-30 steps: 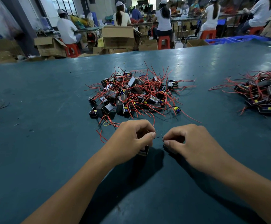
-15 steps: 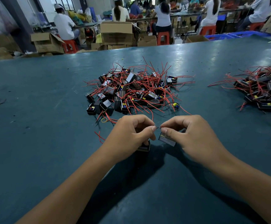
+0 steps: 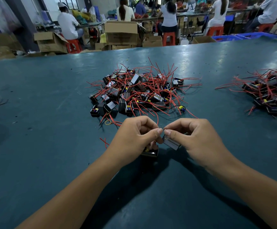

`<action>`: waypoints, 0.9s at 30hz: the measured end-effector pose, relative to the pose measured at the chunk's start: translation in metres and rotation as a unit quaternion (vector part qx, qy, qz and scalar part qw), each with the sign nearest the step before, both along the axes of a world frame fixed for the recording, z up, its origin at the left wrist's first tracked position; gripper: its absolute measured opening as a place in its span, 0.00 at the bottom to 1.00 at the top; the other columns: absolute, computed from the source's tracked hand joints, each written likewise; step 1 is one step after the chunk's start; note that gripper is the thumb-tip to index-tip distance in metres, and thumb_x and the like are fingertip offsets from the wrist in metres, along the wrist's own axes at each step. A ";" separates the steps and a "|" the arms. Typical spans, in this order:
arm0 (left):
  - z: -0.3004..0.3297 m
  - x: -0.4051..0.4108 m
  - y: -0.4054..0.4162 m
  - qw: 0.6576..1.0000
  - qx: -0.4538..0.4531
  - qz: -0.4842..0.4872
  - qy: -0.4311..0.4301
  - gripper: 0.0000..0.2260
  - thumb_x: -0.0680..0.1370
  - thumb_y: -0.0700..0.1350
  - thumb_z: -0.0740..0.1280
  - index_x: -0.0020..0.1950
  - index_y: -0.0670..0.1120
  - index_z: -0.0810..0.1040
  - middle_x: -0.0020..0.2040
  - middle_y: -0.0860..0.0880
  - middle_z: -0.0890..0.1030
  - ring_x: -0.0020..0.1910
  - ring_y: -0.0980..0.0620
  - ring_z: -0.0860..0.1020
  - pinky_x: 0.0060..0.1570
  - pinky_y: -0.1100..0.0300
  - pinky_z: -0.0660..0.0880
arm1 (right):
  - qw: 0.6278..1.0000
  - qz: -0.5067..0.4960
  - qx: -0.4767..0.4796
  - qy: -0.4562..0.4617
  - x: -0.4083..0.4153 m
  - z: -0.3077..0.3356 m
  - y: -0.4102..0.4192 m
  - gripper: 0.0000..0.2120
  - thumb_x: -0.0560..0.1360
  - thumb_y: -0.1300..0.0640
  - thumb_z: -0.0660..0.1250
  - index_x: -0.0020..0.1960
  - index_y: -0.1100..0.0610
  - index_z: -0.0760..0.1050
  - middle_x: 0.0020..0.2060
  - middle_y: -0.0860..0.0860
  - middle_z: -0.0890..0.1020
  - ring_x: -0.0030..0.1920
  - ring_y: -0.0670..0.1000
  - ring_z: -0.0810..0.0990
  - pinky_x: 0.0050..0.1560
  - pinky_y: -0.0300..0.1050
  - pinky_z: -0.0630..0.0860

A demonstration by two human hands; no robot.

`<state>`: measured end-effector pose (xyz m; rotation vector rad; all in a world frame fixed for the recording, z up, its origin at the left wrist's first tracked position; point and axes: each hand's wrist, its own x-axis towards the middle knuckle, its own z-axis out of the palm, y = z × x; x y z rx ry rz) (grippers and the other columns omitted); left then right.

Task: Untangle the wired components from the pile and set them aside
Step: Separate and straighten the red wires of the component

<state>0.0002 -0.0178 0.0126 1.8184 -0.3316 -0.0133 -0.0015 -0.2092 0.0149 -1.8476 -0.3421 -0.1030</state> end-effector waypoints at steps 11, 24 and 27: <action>0.002 -0.001 -0.003 0.999 -0.035 -0.006 0.031 0.03 0.79 0.37 0.70 0.46 0.38 0.79 0.37 0.42 0.85 0.30 0.50 0.80 0.31 0.63 0.75 | 1.000 -0.008 0.020 -0.003 0.002 -0.001 0.002 0.05 0.73 0.59 0.75 0.39 0.52 0.84 0.30 0.47 0.83 0.30 0.40 0.75 0.31 0.31 0.71; 0.000 -0.004 -0.005 0.999 -0.040 0.010 0.026 0.02 0.77 0.38 0.72 0.45 0.40 0.83 0.36 0.44 0.85 0.30 0.52 0.78 0.31 0.63 0.74 | 1.000 -0.007 0.006 -0.021 0.001 -0.001 0.003 0.05 0.74 0.58 0.73 0.40 0.52 0.83 0.33 0.50 0.83 0.31 0.42 0.76 0.33 0.36 0.72; 0.000 -0.004 -0.007 0.999 -0.046 0.011 0.022 0.03 0.77 0.36 0.72 0.43 0.41 0.83 0.34 0.45 0.84 0.30 0.53 0.77 0.31 0.64 0.74 | 0.999 -0.014 -0.008 -0.027 0.001 -0.002 0.003 0.06 0.74 0.58 0.73 0.39 0.51 0.82 0.32 0.48 0.82 0.30 0.41 0.74 0.33 0.36 0.71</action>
